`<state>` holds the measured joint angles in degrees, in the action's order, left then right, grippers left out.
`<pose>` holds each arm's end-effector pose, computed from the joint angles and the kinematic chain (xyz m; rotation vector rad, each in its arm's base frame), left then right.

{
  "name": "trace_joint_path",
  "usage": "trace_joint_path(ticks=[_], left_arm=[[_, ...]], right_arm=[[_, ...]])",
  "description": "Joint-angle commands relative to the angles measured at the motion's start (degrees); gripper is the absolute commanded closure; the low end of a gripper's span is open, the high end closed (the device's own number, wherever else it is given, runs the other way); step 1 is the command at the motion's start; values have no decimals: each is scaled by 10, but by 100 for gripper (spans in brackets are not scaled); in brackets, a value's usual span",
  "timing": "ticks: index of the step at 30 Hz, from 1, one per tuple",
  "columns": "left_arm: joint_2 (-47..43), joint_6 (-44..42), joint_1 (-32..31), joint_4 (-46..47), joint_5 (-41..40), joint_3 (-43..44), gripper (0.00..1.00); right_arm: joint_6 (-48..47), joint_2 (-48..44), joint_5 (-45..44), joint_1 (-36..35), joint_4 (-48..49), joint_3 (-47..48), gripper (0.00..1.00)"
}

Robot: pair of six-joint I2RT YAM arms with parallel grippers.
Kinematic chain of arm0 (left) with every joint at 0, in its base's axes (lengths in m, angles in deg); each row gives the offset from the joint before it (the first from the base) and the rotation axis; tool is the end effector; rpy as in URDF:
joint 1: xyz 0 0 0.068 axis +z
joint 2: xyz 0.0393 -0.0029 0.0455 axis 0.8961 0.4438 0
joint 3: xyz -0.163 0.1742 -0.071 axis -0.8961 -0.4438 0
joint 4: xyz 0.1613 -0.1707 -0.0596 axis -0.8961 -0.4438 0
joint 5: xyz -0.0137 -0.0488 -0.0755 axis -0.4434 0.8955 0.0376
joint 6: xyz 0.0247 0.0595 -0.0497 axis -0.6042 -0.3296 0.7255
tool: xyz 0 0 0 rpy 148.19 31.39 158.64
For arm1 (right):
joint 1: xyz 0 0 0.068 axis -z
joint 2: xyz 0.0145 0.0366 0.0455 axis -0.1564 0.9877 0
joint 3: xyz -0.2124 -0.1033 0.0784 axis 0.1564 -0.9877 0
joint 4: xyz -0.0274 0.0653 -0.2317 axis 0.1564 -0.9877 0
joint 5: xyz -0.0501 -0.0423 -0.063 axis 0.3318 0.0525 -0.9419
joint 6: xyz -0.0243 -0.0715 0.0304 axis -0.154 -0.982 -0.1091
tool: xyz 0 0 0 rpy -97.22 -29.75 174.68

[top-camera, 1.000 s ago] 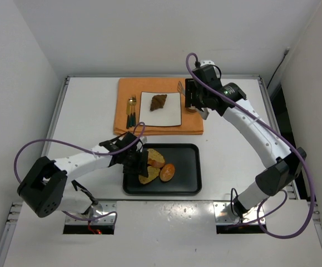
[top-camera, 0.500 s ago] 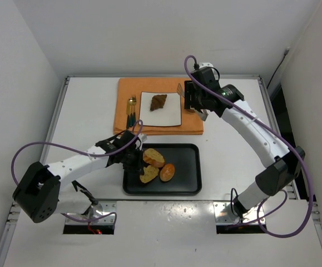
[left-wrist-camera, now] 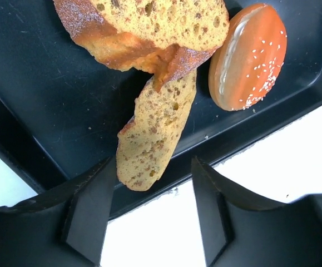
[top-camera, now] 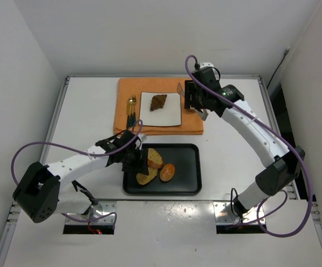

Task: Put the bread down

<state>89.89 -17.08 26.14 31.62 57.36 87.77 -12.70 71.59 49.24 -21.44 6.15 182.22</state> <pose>0.1771 -0.1573 0.1473 0.1399 2.8176 -0.6836 0.3125 0.1531 0.3223 0.1526 2.2622 0.0994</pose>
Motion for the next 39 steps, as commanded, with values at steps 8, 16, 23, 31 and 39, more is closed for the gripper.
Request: trace_joint_path(ticks=[8, 16, 23, 31, 39], left_arm=[[-28, -2, 2, -38, -37, 60, 25], [-93, 48, 88, -105, -163, 79, 25], [-130, 32, 271, -85, -80, 73, 14], [-93, -6, 277, -85, -55, 89, 12], [-93, 0, 293, -85, -60, 84, 12]], right_arm=[[4, -8, 3, 4, 30, 0, 32], [4, -8, -2, 4, 30, 0, 32], [4, -14, 26, 9, 30, -10, 32], [-30, -8, 186, -9, 17, -41, 33], [-83, -45, 310, -77, -65, -112, 33]])
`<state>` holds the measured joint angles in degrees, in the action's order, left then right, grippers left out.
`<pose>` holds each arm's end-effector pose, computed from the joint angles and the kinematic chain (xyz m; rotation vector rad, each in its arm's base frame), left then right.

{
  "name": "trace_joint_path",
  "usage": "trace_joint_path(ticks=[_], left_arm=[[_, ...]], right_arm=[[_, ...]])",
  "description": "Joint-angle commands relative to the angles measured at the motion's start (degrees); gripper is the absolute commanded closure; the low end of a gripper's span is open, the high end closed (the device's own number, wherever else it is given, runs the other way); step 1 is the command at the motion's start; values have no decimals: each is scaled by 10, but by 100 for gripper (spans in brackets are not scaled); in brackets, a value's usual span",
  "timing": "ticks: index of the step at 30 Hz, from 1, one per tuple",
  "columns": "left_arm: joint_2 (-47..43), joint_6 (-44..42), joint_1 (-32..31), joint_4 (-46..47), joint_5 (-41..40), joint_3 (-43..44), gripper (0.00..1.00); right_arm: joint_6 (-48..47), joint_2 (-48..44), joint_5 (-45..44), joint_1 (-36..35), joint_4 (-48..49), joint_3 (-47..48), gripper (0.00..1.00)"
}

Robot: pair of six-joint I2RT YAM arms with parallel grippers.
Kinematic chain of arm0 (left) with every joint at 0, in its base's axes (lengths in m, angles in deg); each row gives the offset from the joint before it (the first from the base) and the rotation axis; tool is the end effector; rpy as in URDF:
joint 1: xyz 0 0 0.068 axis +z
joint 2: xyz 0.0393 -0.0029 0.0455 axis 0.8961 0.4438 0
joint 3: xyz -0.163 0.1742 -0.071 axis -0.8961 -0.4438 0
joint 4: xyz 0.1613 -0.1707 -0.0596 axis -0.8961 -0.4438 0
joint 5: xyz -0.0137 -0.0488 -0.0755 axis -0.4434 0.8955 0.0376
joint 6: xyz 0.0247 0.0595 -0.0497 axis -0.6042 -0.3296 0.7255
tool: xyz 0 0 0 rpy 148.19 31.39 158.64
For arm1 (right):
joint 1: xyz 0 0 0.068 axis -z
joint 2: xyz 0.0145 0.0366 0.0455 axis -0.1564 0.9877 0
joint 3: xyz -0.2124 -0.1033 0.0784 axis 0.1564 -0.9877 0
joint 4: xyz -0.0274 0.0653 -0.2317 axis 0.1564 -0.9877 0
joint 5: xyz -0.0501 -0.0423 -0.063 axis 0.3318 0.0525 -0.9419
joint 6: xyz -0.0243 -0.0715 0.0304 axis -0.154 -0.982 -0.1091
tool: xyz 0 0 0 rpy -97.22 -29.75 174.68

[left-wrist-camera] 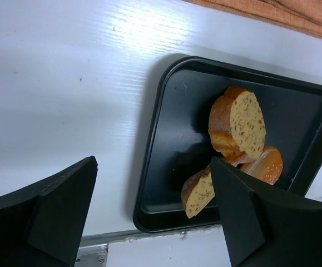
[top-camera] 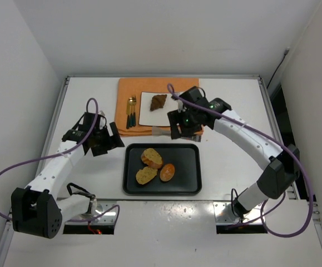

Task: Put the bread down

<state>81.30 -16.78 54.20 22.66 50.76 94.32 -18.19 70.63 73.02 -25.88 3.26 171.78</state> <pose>0.2225 -0.0461 0.2010 -0.5402 2.5557 -0.4550 0.2699 0.1910 0.2611 -0.2782 2.5910 0.4264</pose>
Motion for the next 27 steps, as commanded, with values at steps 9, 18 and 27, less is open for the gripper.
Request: trace_joint_path(ticks=[9, 18, 27], left_arm=[[4, -3, 18, 10, 12, 18, 12], [-7, -3, 18, 10, 17, 2, 12], [-7, -8, 18, 10, 17, -3, 12]], right_arm=[[-18, -46, 103, -86, -28, -78, 31], [-28, -7, 83, -103, 4, -91, 30], [-28, 23, 64, -120, 27, -91, 34]])
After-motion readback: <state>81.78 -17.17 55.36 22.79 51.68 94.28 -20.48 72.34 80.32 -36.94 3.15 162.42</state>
